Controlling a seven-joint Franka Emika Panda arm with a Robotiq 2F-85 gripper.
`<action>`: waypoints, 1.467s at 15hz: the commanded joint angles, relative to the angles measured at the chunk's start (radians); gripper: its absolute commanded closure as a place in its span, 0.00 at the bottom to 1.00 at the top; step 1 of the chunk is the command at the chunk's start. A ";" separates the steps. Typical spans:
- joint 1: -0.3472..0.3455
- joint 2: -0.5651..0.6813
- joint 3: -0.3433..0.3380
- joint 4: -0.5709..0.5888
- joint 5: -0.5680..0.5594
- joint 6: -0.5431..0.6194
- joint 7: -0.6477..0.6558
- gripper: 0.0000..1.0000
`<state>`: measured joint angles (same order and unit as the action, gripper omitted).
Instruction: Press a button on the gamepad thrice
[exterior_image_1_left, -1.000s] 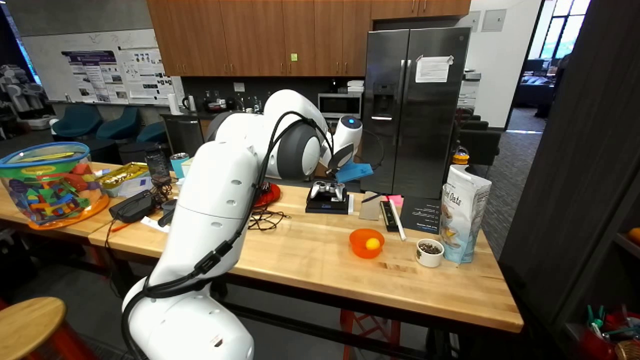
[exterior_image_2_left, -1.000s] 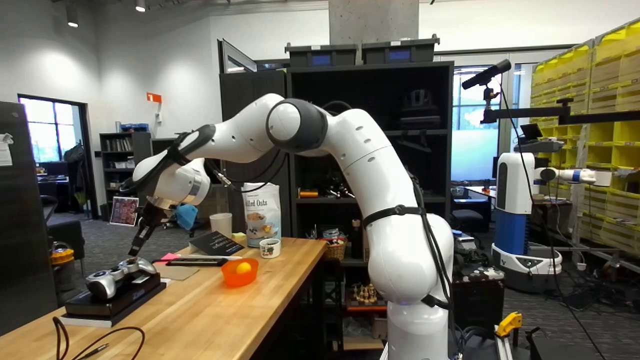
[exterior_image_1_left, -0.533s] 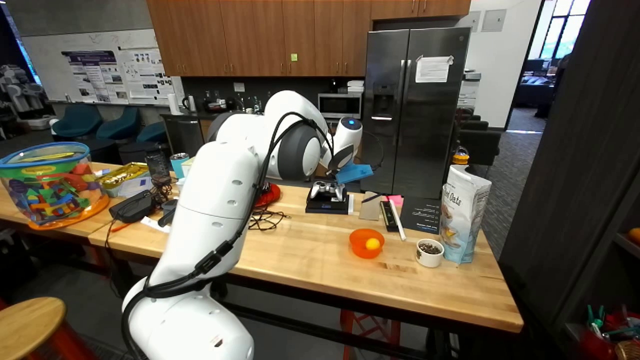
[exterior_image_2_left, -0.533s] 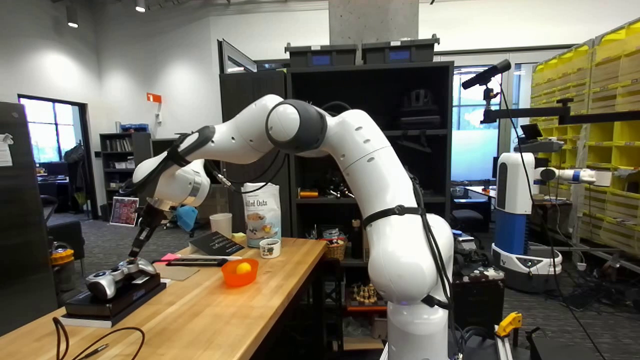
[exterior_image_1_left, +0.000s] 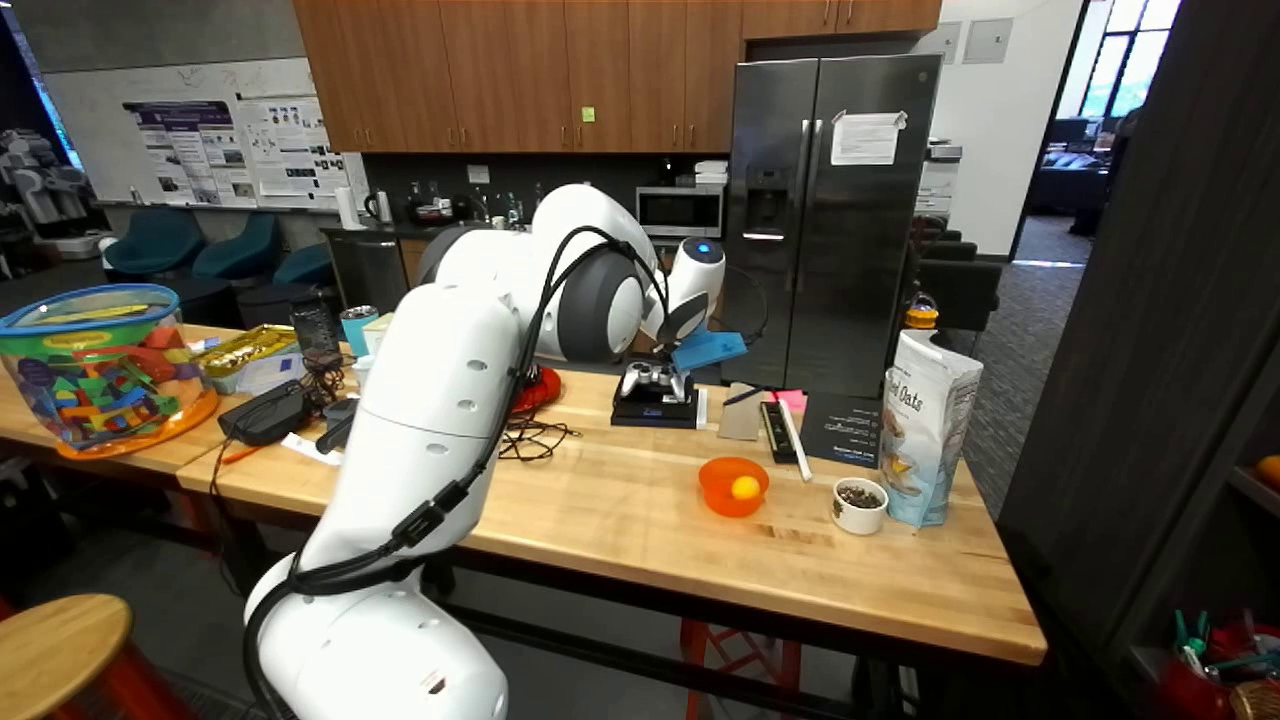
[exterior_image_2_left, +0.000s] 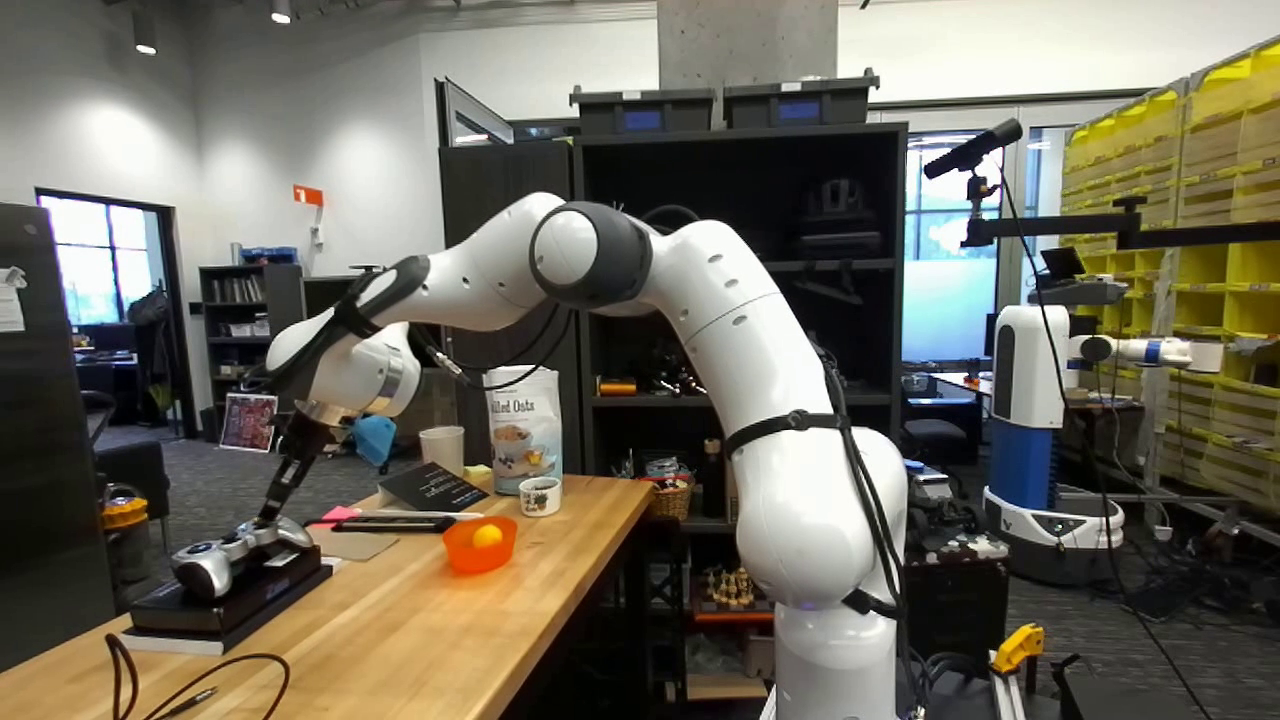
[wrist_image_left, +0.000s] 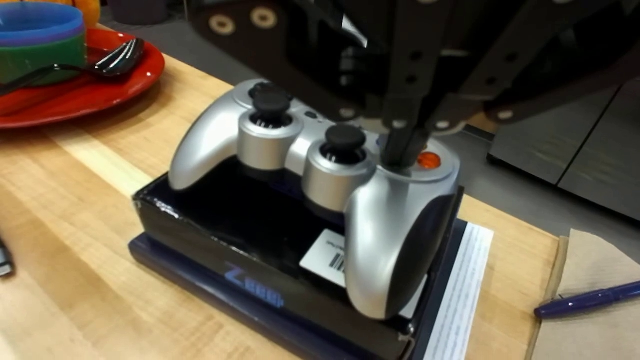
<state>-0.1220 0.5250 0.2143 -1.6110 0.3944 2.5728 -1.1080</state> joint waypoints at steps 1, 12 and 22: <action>-0.019 0.008 0.013 0.010 -0.014 0.007 -0.010 1.00; -0.017 0.014 0.018 0.024 -0.014 0.004 -0.013 1.00; -0.016 0.038 0.018 0.050 -0.015 0.001 -0.005 1.00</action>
<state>-0.1241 0.5385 0.2179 -1.5934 0.3939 2.5728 -1.1109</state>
